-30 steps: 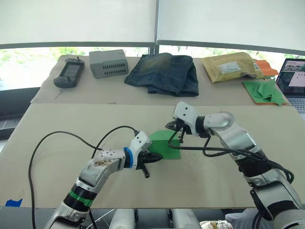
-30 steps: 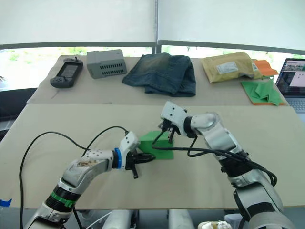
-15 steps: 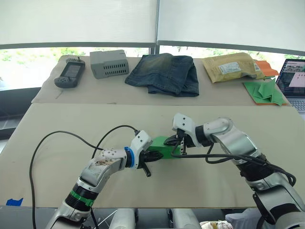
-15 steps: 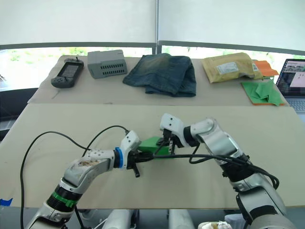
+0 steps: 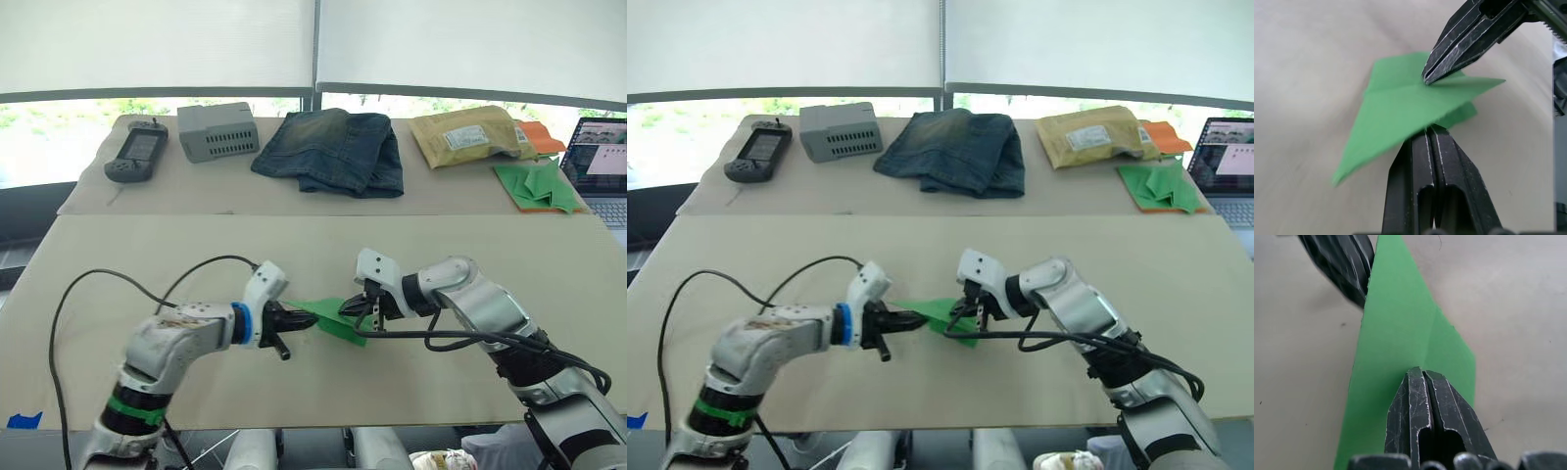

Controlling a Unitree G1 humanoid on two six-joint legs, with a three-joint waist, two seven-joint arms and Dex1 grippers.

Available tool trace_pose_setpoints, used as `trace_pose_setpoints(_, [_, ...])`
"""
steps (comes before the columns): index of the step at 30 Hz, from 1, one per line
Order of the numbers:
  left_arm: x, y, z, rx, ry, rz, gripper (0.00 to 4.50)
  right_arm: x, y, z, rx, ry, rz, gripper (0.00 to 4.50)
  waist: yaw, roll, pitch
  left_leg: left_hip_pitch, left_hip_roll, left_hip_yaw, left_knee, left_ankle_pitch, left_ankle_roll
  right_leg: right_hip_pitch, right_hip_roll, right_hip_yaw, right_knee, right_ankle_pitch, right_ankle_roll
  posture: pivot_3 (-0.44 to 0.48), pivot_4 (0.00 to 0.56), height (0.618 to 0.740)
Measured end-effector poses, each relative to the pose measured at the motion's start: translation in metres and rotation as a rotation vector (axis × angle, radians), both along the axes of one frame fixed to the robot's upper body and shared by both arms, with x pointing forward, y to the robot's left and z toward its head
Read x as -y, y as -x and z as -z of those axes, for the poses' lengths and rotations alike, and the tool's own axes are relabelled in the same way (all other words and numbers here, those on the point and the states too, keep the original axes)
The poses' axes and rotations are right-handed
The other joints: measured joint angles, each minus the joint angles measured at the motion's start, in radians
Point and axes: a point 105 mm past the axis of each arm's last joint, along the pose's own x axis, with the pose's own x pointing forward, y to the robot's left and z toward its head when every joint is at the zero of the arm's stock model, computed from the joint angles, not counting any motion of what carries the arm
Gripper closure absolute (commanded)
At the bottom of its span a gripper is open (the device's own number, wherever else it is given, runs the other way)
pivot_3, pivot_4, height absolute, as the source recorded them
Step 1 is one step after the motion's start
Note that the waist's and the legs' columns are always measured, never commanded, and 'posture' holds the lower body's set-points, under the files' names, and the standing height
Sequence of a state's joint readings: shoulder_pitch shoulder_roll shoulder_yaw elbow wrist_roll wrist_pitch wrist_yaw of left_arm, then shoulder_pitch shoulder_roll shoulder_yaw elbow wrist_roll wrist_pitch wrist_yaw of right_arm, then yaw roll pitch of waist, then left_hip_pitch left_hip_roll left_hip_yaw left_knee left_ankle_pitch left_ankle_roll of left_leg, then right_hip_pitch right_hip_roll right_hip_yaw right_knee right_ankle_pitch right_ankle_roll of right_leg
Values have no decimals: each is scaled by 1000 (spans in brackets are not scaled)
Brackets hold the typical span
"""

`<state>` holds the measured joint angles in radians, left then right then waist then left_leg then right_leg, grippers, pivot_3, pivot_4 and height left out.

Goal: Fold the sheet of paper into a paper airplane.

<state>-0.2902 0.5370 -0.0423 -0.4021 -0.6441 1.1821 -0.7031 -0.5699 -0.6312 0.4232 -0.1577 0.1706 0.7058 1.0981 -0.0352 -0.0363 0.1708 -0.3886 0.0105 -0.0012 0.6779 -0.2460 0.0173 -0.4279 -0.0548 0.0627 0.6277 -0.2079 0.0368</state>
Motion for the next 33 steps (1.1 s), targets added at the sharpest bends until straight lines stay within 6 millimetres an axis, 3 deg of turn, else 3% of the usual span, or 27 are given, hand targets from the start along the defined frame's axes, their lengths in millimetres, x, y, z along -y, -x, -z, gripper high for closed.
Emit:
trace_pose_setpoints(2, [-14,4,-11,-29,15,1,4432,3,3,4,-12,5,5,4500,-4,0,0,0,0,0,0,0,0,0,0,0,0,0,0,0,150,728])
trace_pose_setpoints(5, [-16,13,-24,-51,60,47,4432,1,6,7,-17,2,-1,4500,-4,0,0,0,-1,0,0,0,0,0,-2,0,-1,0,0,0,150,728])
trace_pose_setpoints(12, [-36,18,-44,-47,84,109,4432,-17,18,9,-3,-42,-21,4500,-6,0,0,0,-1,0,-1,0,0,0,-1,0,0,-1,-1,0,150,728])
trace_pose_setpoints(20, [-18,-7,-68,139,161,189,4432,-24,31,19,58,1,-61,4500,5,-1,0,1,-4,2,0,0,0,3,-3,0,-2,-1,0,0,150,728])
trace_pose_setpoints(26, [0,-2,-36,179,42,357,4432,-28,32,20,109,15,-84,4500,-4,-1,0,2,-4,3,-1,0,0,3,-2,0,-1,-1,-1,0,150,728])
trace_pose_setpoints(33, [-12,17,18,139,-93,501,4432,-22,28,18,159,43,-76,4500,5,-1,0,1,-3,3,0,0,0,2,-3,0,-2,-1,0,0,150,728])
